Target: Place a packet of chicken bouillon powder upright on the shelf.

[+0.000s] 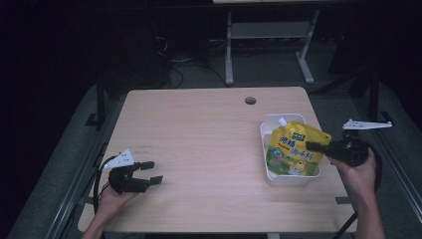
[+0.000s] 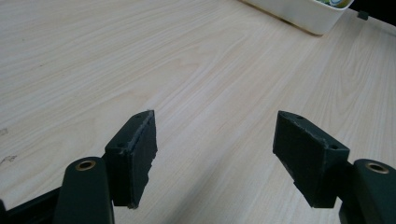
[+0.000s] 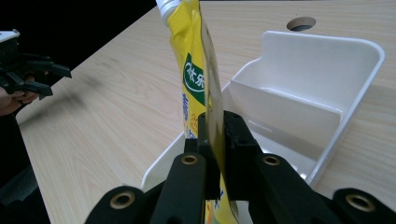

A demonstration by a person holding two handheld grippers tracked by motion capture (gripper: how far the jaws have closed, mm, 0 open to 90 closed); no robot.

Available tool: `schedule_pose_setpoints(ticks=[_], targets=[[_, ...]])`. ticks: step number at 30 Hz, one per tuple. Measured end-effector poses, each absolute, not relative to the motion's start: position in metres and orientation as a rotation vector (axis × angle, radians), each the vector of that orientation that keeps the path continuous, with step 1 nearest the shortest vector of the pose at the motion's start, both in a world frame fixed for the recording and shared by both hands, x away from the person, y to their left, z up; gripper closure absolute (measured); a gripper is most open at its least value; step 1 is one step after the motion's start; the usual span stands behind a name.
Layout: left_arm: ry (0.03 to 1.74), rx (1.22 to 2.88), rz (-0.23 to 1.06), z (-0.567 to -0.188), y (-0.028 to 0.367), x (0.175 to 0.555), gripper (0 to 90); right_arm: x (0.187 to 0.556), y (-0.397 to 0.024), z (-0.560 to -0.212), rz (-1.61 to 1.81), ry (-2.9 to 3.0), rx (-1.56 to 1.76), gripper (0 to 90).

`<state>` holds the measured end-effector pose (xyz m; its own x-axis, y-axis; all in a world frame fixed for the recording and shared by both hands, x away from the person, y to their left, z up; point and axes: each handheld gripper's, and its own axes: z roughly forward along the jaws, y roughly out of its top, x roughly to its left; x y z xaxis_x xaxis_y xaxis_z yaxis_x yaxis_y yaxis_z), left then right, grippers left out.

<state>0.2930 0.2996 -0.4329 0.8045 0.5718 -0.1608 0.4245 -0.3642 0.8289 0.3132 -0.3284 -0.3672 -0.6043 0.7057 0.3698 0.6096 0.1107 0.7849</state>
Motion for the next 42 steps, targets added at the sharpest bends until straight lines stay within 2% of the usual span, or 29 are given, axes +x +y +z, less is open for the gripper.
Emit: schedule_pose_setpoints(ticks=[11,13,14,19,20,24,32,42], targets=[[0.745,2.0,0.189,-0.433,0.3,0.293,29.8,0.312,-0.331,-0.37,1.534,2.256,1.359,83.3],[0.745,2.001,0.19,-0.433,0.3,0.293,29.9,0.312,-0.33,-0.371,1.524,2.258,1.37,80.1],[0.747,1.999,0.191,-0.433,0.3,0.293,29.9,0.312,-0.33,-0.371,1.529,2.256,1.371,75.4],[0.745,2.0,0.191,-0.433,0.301,0.293,29.9,0.311,-0.33,-0.372,1.537,2.25,1.376,68.2],[0.745,2.0,0.192,-0.432,0.301,0.293,29.9,0.31,-0.331,-0.371,1.552,2.237,1.38,64.3],[0.742,2.001,0.192,-0.432,0.301,0.293,29.9,0.305,-0.334,-0.369,1.561,2.215,1.377,60.1],[0.741,2.004,0.19,-0.432,0.3,0.292,29.8,0.293,-0.339,-0.368,1.566,2.197,1.371,55.0],[0.742,2.003,0.19,-0.432,0.3,0.292,29.8,0.275,-0.349,-0.367,1.561,2.171,1.366,54.1]])
